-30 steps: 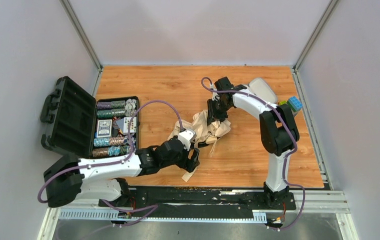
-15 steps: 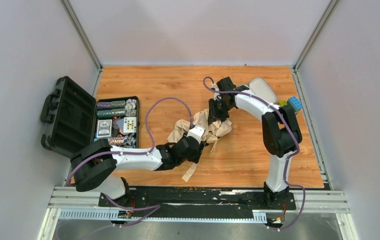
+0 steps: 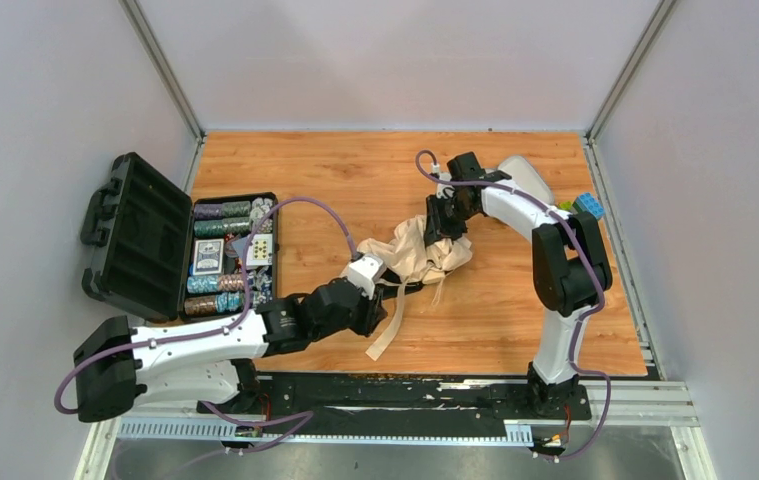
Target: Put away the umbrella
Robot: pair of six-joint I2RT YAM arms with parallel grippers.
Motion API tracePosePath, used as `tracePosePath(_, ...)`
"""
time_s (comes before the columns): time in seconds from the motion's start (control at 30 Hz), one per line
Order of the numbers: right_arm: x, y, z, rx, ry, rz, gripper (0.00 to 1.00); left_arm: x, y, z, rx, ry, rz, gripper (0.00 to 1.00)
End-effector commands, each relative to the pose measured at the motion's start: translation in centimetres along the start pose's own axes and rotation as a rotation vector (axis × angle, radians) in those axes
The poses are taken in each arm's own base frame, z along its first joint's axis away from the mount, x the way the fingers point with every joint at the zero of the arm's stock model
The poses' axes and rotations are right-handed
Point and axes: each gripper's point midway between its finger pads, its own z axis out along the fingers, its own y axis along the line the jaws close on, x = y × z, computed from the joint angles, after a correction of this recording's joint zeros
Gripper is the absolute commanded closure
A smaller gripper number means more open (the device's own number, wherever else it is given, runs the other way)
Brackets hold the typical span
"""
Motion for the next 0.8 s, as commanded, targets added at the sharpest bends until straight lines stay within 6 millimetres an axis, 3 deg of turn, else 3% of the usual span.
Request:
tracePosePath(0.0, -2.8, 1.6, -2.0, -0.028, -0.074, -0.068, 0.99, -1.0, -0.9, -0.4, 0.012, 0.024, 0.004, 0.47)
tracePosePath(0.07, -2.7, 1.8, -1.9, -0.04, -0.072, -0.054, 0.99, 0.1, -1.1, 0.6, 0.028, 0.042, 0.022, 0.26)
tracePosePath(0.1, -2.7, 1.9, -1.9, -0.048, -0.072, -0.05, 0.99, 0.7, -1.0, 1.1, 0.009, 0.056, 0.037, 0.24)
tracePosePath(0.2, -2.4, 2.1, -1.9, -0.06, -0.067, -0.046, 0.99, 2.5, -0.2, 2.1, -0.084, 0.075, 0.12, 0.24)
tracePosePath(0.47, -2.3, 2.2, -2.4, -0.063, -0.081, -0.052, 0.99, 4.5, -0.9, 4.8, -0.162, 0.032, 0.171, 0.23)
tracePosePath(0.67, -1.9, 2.1, -2.2, -0.064, -0.081, -0.048, 0.99, 5.3, 1.4, 6.9, -0.335, 0.041, 0.239, 0.23)
tracePosePath(0.77, -1.9, 1.9, -2.2, -0.072, -0.082, -0.051, 0.97, 5.9, 2.0, 7.3, -0.372, 0.066, 0.256, 0.39)
